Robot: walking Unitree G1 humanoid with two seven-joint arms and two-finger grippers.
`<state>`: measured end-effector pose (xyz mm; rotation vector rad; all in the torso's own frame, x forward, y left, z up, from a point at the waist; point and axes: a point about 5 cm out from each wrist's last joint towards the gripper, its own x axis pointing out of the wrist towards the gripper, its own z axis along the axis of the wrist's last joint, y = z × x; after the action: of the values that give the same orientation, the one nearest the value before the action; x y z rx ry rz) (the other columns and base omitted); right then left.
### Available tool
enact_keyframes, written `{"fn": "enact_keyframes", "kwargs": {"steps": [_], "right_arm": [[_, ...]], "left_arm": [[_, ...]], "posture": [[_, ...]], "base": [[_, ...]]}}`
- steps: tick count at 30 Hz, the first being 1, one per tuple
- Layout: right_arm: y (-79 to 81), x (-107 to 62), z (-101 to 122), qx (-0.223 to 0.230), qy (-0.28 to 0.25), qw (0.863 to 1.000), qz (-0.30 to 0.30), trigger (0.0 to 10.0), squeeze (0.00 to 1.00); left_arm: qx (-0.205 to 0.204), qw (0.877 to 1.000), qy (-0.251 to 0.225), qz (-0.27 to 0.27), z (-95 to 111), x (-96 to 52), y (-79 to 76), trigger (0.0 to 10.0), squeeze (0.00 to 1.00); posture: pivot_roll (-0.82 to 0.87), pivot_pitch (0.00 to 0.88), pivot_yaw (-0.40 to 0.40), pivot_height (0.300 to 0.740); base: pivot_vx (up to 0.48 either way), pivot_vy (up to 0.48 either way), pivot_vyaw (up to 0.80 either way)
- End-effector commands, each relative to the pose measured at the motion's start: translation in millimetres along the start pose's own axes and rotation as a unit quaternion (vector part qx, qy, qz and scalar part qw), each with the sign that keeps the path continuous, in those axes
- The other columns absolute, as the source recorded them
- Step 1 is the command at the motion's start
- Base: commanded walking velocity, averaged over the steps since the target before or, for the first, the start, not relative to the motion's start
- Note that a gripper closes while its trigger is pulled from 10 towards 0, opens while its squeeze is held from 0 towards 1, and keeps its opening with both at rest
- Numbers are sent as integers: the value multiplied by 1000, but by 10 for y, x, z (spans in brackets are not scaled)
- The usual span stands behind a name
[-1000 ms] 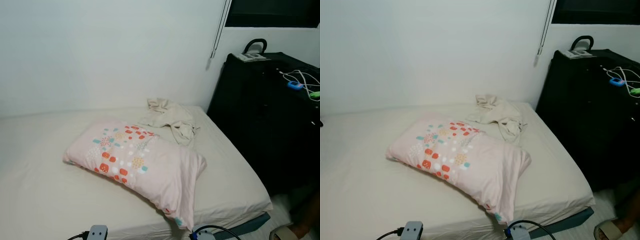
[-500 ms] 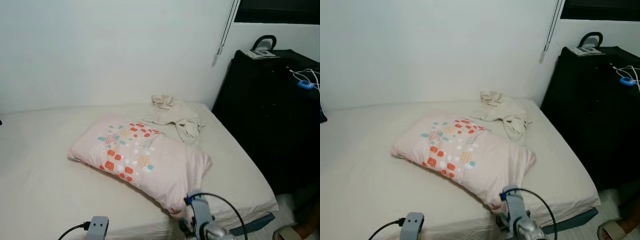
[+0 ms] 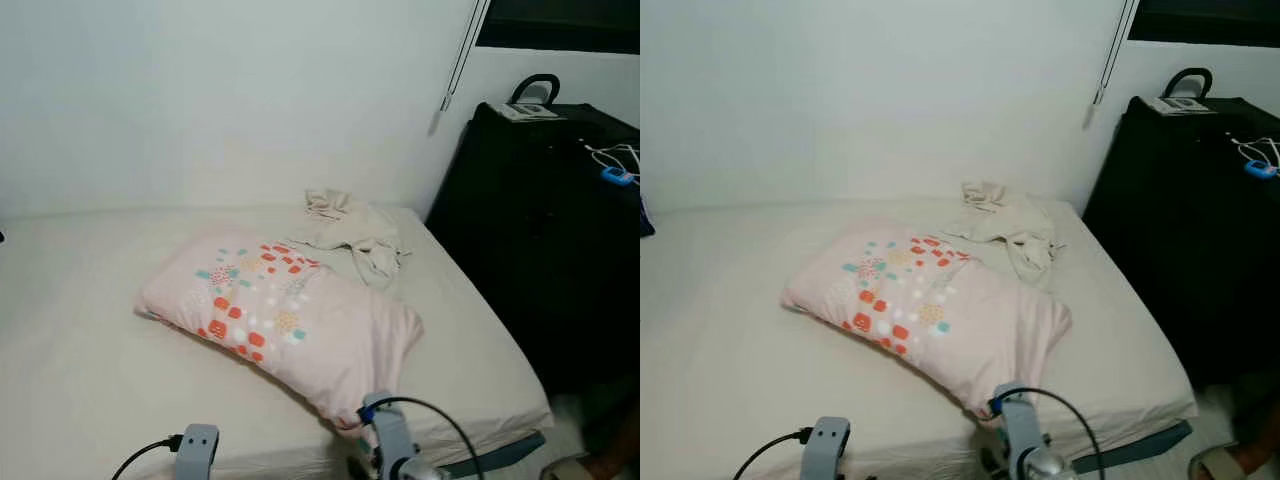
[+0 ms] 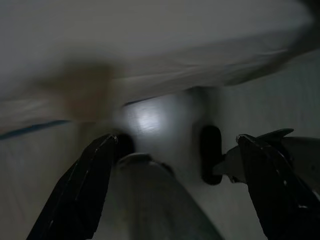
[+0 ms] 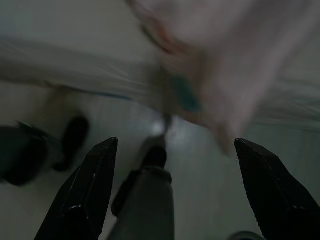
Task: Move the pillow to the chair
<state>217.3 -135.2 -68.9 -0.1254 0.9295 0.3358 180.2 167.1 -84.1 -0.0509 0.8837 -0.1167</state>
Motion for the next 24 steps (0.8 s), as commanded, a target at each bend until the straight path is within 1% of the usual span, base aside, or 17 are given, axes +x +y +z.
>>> {"fn": "enact_keyframes", "kwargs": {"steps": [1, 3, 4, 6, 8, 11, 18, 21, 22, 24], "right_arm": [[-83, -28, -88, -1, 16, 1000, -10, 10000, 0], [-85, -42, -169, -4, 29, 1000, -1, 10000, 0], [-85, -42, -169, -4, 29, 1000, -1, 10000, 0], [-84, -49, -195, 7, 31, 999, 6, 10000, 0], [-84, -53, -216, 14, 35, 999, 10, 10000, 0], [-128, -72, -272, 10, 47, 999, 2, 10000, 0], [-159, -88, -325, 21, 53, 998, -10, 10000, 0], [-174, -94, -350, 24, 58, 998, -23, 10000, 0], [-181, -96, -362, 15, 63, 997, -29, 10000, 0], [-181, -99, -376, 14, 67, 997, -31, 10000, 0]], "left_arm": [[5, 1000, 5, -14, -30, 5, -75, 10000, 0], [5, 1000, 7, -15, -43, 2, -78, 10000, 0], [5, 1000, 7, -15, -43, 2, -78, 10000, 0], [5, 1000, 8, -14, -53, 0, -76, 10000, 0], [2, 1000, 6, -12, -52, -1, -72, 10000, 0], [-3, 1000, 7, -8, -65, -5, -66, 10000, 0], [-2, 1000, 10, -9, -84, -10, -67, 10000, 0], [-2, 1000, 11, -10, -88, -11, -68, 10000, 0], [-1, 1000, 11, -10, -89, -12, -68, 10000, 0], [4, 1000, 14, -11, -94, -11, -72, 10000, 0]], "posture": [[118, 0, -88, 740], [123, 0, -90, 740], [123, 0, -90, 740], [126, 0, -91, 740], [128, 0, -91, 740], [128, 0, -89, 740], [128, 0, -87, 740], [127, 0, -86, 740], [127, 0, -87, 740], [125, 0, -86, 740]], "base": [[0, -480, 0], [0, -480, 0], [0, -480, 0], [0, -480, 0], [0, 0, 0], [0, 0, 740], [0, 0, 724], [0, 0, 0], [0, 0, 0], [0, -289, 0]]}}
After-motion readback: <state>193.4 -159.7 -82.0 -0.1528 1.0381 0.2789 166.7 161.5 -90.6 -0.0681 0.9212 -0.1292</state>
